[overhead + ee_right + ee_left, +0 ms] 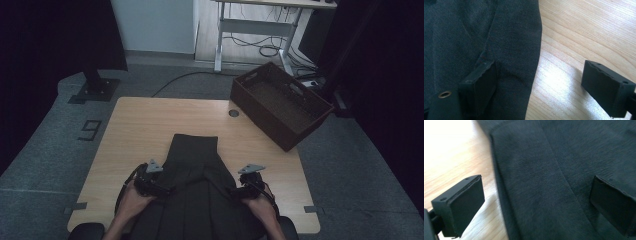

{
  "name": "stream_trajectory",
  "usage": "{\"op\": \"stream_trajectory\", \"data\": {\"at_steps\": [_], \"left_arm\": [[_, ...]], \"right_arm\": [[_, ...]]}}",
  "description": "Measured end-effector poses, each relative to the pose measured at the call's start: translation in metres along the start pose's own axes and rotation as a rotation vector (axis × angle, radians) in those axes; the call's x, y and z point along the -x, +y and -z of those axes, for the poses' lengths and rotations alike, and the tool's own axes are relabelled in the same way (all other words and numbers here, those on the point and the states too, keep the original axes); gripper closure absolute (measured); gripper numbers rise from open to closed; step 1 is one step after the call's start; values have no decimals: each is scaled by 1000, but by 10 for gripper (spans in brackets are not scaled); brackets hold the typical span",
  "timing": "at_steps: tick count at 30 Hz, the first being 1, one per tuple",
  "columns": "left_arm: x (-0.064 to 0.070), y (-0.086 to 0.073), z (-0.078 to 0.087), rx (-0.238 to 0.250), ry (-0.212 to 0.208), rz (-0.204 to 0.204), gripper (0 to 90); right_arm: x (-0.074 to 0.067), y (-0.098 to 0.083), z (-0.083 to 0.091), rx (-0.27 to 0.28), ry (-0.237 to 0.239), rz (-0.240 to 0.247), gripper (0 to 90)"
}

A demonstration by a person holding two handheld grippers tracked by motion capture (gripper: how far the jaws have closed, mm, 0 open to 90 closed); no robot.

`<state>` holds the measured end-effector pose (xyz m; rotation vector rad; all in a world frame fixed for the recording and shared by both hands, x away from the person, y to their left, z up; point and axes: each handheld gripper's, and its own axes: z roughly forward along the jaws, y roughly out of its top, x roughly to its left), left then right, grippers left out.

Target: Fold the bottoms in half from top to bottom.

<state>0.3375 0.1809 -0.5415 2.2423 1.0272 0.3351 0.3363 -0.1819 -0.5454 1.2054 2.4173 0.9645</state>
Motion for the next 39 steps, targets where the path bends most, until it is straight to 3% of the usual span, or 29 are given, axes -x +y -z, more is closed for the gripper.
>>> {"op": "stream_trajectory", "data": {"at_steps": [2, 9, 19, 31, 36, 39], "left_arm": [[-2, -2, -2, 3, -24, 40, 0], [-2, -6, -3, 37, -16, 32, 0], [-1, -6, -3, 40, -10, 39, 0], [-1, -6, -3, 39, -9, 38, 0], [-1, -6, -3, 39, -9, 38, 0], [-1, -6, -3, 40, -9, 39, 0]], "right_arm": [[1, 0, 0, 1, 6, -10, 133], [5, 7, 7, 22, 21, -44, 133], [3, 48, 11, 92, 63, -13, 130], [0, 117, -17, 69, 73, 29, 134], [6, 139, -34, 31, 32, 51, 135], [13, 146, -48, 12, 20, 32, 138]]}}
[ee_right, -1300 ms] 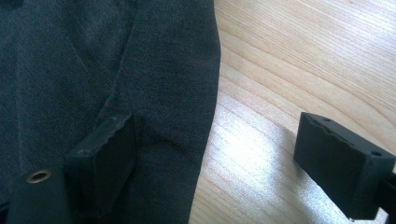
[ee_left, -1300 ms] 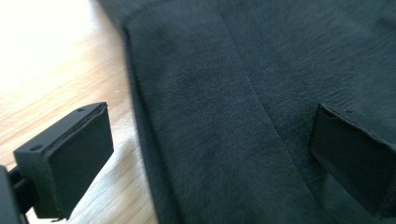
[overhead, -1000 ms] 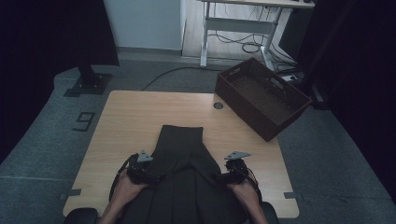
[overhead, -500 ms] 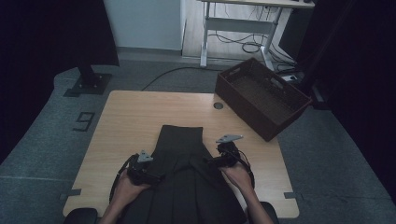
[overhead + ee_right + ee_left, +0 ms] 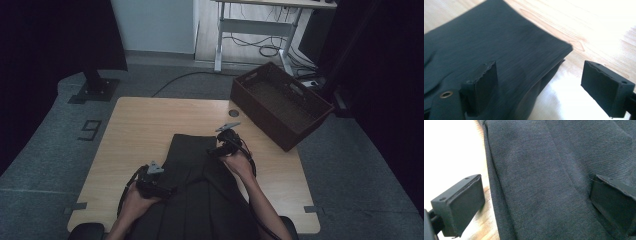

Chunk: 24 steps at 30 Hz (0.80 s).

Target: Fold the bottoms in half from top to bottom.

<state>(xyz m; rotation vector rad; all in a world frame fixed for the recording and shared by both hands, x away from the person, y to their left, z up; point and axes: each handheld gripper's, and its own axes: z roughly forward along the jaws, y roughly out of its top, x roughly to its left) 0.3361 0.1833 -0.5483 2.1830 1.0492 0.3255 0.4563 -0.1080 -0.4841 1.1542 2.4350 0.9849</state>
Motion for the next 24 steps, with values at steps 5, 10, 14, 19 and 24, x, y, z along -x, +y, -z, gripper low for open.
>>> {"op": "stream_trajectory", "data": {"at_steps": [5, 10, 14, 19, 24], "left_arm": [[0, 0, 0, 0, 0, 0, 0], [0, 0, 0, -1, 1, -3, 0], [0, 0, 0, -1, 2, -4, 0], [1, 0, 0, -2, 3, -4, 0], [1, 0, 0, -2, 1, -4, 0]], "right_arm": [[10, -1, -30, -39, -12, -3, 137], [9, -8, -55, -88, -3, 10, 126], [11, -13, -62, -86, 20, -26, 118], [7, -10, -59, -101, 35, -17, 268], [4, -8, -54, -119, 105, -72, 681]]}}
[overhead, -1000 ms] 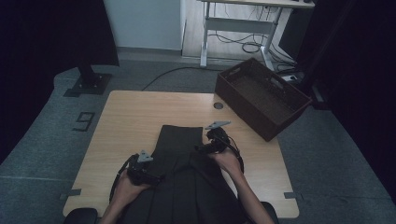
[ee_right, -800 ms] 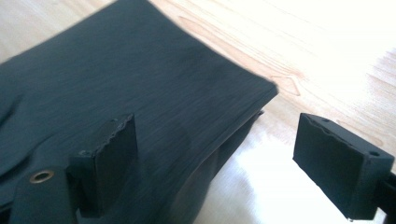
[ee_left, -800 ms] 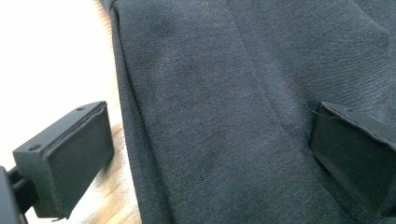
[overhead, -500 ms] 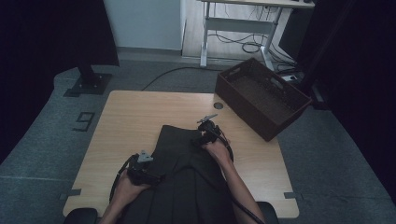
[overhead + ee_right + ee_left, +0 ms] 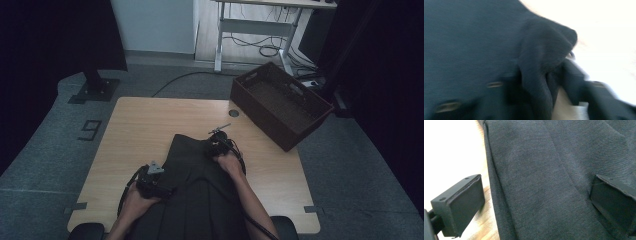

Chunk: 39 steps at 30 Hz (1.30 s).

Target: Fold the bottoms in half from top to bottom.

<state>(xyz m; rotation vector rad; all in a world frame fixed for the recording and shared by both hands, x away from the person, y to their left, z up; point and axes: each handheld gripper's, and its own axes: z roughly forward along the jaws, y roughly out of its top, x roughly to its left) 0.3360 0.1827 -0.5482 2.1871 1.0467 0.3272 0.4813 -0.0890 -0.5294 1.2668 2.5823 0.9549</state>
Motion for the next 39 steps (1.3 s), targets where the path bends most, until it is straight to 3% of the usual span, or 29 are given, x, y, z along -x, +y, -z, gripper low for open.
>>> {"op": "stream_trajectory", "data": {"at_steps": [2, 4, 7, 11, 13, 15, 19, 28, 39], "left_arm": [[0, 0, 0, 0, -2, 0, 0], [0, 0, 0, 1, -3, -1, 0], [-2, 0, 1, -2, -12, 2, 0], [1, 2, 7, -8, -54, 63, 74], [7, 1, 8, -25, -71, 49, 41], [13, -1, 6, -52, -14, 5, 0], [18, -5, 7, -39, 31, 16, 0], [16, -3, 3, -26, 58, 32, 0], [-1, 6, -4, -13, 99, 75, 0]], "right_arm": [[1, -1, 0, 3, 39, -32, 737], [1, -2, 0, 7, 47, -23, 759], [-2, -1, 2, 0, 24, 8, 773], [-7, 0, 4, 4, -3, 37, 777], [-8, -1, 6, 19, -3, 39, 779], [-8, 0, 10, 36, -1, 43, 781], [-12, 4, 25, 67, 7, 52, 785], [-23, 8, 65, 162, 39, 97, 792], [-37, 2, 119, 297, 104, 147, 798]]}}
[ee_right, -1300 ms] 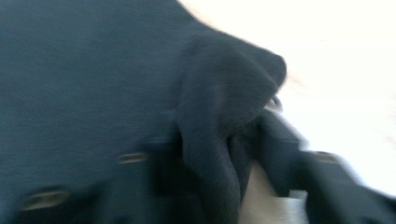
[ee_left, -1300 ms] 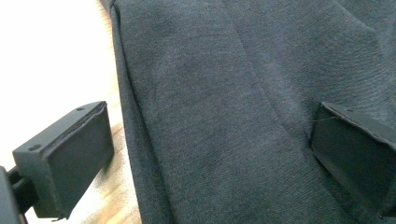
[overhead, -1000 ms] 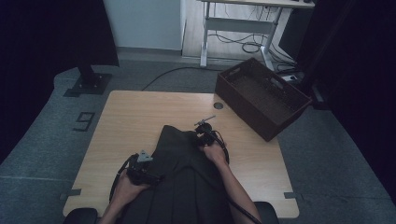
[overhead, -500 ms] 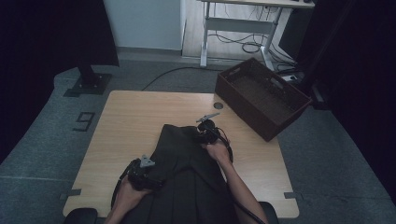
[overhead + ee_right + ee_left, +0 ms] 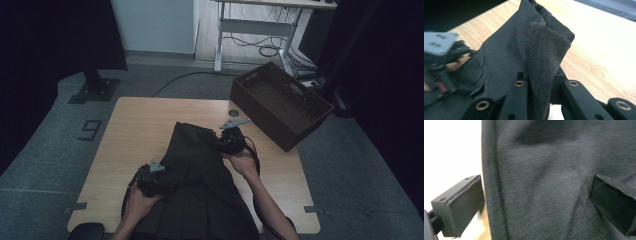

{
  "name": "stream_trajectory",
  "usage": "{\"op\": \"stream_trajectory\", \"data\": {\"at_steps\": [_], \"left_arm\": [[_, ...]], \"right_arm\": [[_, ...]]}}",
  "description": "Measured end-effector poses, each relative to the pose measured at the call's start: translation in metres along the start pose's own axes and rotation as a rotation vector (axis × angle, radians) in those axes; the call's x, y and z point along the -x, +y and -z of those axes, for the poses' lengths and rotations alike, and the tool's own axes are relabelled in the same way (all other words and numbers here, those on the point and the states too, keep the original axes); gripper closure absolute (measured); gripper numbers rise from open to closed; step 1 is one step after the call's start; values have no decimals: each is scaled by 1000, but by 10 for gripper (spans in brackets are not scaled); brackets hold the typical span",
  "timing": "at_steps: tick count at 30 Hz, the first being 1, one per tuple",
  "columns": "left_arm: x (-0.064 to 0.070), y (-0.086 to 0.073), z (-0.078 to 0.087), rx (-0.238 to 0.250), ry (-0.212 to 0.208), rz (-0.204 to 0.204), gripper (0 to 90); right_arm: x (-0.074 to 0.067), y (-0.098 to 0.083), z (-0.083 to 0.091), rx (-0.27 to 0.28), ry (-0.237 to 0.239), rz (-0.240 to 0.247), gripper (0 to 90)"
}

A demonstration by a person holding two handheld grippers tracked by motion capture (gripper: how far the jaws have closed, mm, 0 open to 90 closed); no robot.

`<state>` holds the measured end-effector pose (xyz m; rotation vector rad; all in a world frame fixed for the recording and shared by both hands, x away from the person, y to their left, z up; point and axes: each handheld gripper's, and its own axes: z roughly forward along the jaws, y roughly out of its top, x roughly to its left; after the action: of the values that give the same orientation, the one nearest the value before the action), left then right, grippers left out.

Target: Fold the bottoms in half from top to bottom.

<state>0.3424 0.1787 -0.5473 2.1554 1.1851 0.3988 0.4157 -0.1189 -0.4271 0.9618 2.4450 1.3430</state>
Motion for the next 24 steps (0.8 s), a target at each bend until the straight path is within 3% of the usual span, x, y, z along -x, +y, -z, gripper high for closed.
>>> {"op": "stream_trajectory", "data": {"at_steps": [5, 14, 24], "left_arm": [[-11, 6, -5, 8, -1, 18, 0], [-24, 17, -15, 10, -30, -10, 0], [-37, 26, -21, 9, -63, -38, 0]], "right_arm": [[-13, -1, 18, 26, 23, 44, 799], [-35, -10, 39, 55, 82, 80, 799], [-63, -32, 45, 26, 184, 106, 800]]}}
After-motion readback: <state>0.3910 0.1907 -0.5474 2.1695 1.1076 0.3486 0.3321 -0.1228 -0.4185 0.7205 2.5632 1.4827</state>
